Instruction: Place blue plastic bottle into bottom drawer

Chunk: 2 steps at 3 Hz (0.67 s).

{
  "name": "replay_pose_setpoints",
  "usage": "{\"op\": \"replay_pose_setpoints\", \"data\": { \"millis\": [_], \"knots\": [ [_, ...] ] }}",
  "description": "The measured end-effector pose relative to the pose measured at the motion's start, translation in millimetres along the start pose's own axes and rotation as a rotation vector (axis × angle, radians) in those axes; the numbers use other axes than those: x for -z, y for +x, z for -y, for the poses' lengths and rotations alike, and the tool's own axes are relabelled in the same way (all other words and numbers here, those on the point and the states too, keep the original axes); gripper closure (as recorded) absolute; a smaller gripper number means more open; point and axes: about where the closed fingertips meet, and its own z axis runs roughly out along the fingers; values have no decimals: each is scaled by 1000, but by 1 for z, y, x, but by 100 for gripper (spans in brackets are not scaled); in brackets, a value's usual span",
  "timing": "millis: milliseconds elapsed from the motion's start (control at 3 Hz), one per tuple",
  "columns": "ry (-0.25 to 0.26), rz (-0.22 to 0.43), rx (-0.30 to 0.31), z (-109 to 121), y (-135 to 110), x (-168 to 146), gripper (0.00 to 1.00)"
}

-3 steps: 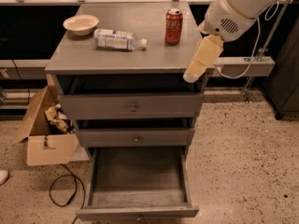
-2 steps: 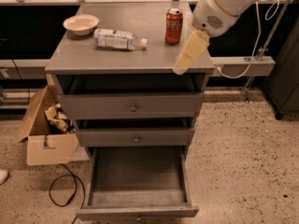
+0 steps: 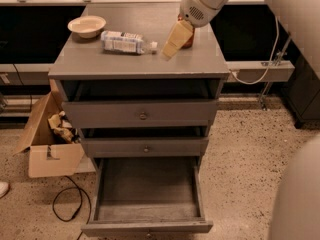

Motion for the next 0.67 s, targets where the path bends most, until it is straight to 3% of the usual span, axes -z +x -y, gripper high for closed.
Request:
{"op": "replay_pose_setpoints", "data": {
  "millis": [333,667],
  "knots": [
    [23,22,-61,14,-27,-31,0],
    [-12,81,-101,23,-57,-71,0]
  ]
}}
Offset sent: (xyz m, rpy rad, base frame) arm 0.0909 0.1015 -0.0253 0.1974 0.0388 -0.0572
